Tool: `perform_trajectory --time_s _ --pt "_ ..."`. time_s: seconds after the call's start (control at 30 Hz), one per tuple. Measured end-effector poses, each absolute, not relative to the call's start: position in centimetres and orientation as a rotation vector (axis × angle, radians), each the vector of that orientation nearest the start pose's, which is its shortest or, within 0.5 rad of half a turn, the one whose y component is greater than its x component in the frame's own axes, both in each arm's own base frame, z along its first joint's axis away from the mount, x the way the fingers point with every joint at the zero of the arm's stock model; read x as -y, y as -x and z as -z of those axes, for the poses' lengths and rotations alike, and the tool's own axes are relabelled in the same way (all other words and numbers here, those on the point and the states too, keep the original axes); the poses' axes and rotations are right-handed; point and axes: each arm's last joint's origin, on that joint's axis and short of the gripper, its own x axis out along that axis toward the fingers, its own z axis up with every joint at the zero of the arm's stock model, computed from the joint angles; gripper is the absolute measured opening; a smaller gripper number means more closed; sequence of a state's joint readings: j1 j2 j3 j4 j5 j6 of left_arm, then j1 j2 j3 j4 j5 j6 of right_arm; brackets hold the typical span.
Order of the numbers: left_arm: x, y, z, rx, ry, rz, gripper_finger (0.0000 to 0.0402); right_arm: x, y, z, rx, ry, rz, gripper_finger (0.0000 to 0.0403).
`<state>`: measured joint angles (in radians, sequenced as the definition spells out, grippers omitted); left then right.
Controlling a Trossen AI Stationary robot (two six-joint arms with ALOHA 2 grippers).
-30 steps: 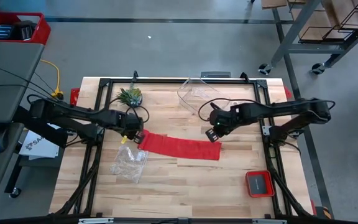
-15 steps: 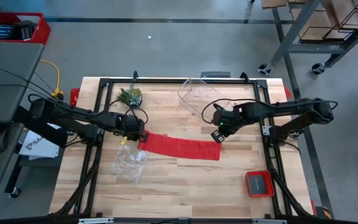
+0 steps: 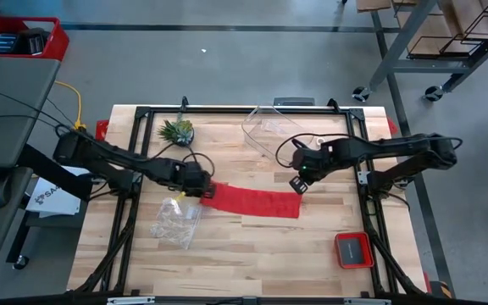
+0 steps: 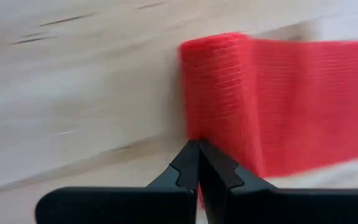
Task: Roll bandage
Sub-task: Roll the red bandage
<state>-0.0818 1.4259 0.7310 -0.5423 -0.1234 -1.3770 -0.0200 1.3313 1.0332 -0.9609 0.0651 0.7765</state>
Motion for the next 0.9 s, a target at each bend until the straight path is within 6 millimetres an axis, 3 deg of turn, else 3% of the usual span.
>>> perform_trajectory --time_s 0.2,0.3,0.53,0.63,0.73,0.8,0.9 --pt "1.8 -28.1 -19.0 -0.899 0.994 -0.762 0.0000 0.8 -23.1 -26.5 -1.097 -0.628 0.567 0.0000" --pt "2.0 -29.0 -20.6 -0.868 0.963 -0.706 0.0000 0.8 -22.7 -26.9 -1.076 -0.633 0.561 0.0000" --pt "1.9 -27.3 -21.2 -0.987 0.831 -0.799 0.0000 0.4 -22.5 -27.0 -1.094 -0.697 0.479 0.0000" --pt "1.8 -26.4 -21.9 -1.010 0.797 -0.799 0.0000 -0.3 -22.8 -24.5 -1.126 -0.763 0.397 0.0000" --pt "1.5 -25.8 -22.9 -0.972 0.788 -0.795 0.0000 -1.2 -22.6 -20.5 -1.135 -0.894 0.319 0.0000" --pt "1.2 -25.5 -23.4 -0.951 0.787 -0.808 0.0000 -1.8 -22.2 -17.9 -1.087 -0.985 0.295 0.0000" --pt "0.8 -25.2 -23.7 -0.936 0.782 -0.821 0.0000 -2.4 -21.8 -15.7 -0.986 -1.109 0.286 0.0000"
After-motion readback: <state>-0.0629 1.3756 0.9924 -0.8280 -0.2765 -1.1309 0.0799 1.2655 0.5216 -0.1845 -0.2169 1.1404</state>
